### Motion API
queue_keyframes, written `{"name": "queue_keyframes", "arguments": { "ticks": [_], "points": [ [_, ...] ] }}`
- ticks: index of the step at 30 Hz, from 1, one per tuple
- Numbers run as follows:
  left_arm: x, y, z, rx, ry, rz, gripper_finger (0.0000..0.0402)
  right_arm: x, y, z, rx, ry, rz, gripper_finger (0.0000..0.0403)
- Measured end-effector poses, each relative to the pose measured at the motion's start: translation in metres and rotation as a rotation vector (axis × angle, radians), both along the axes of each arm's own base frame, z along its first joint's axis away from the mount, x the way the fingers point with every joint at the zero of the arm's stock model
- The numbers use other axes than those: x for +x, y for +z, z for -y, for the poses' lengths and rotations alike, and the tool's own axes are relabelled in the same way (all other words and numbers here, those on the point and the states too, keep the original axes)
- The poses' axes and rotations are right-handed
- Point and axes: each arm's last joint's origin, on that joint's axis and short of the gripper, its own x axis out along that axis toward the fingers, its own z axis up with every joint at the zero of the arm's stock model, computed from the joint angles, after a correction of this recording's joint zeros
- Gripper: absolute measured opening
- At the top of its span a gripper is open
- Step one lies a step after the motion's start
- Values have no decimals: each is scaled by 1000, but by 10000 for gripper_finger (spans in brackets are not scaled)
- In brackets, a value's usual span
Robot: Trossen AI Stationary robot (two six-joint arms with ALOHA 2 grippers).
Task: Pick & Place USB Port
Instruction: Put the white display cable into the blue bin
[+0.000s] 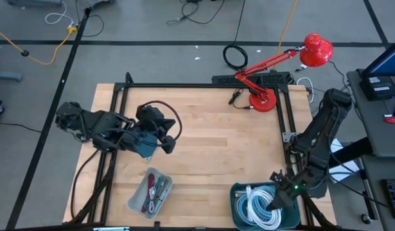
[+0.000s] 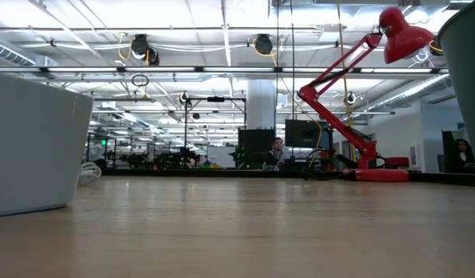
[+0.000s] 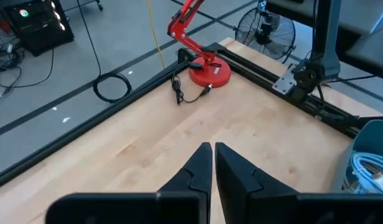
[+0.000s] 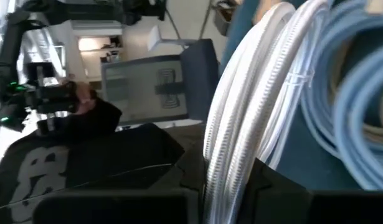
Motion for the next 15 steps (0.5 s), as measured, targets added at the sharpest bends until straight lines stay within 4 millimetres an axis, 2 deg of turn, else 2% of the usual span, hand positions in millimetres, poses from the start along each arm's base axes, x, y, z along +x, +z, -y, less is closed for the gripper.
{"name": "queue_keyframes", "arguments": {
  "ticks": [7, 15],
  "points": [
    [0, 0, 0, 0, 1, 3, 3, -1, -27, 4, -10, -47, -90, 35],
    [0, 0, 0, -15, 10, 14, 17, -3, -32, 5, -13, -33, -119, 166]
  ]
}}
